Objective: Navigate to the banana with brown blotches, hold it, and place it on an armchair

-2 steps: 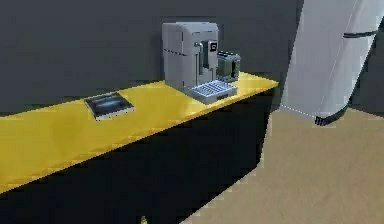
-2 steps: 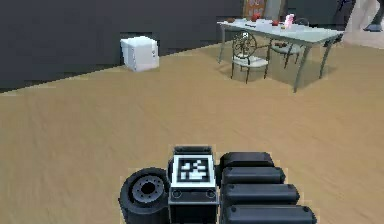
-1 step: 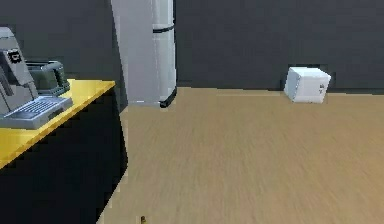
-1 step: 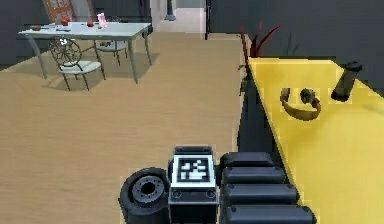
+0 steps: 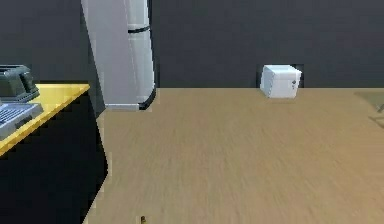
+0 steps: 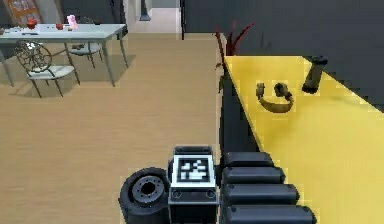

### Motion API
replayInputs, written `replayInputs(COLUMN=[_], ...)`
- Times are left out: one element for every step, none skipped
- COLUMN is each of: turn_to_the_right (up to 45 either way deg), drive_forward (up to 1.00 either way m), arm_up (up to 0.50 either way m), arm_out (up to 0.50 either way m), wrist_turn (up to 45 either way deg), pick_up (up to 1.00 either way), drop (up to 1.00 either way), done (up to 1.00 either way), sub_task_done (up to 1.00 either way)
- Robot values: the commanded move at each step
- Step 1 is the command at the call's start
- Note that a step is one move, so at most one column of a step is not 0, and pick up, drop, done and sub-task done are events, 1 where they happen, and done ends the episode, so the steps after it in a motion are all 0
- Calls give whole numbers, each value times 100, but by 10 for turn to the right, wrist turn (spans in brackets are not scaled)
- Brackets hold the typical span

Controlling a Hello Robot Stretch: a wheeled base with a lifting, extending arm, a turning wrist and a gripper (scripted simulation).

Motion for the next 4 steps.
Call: replayInputs(turn_to_the_right=[0, 450, 360, 0], drive_forward=[15, 0, 0, 100], arm_up=[0, 0, 0, 0], arm_out=[0, 0, 0, 0], wrist_turn=[0, 0, 0, 0], pick_up=[0, 0, 0, 0], drop=[0, 0, 0, 0], done=[0, 0, 0, 0], sub_task_done=[0, 0, 0, 0])
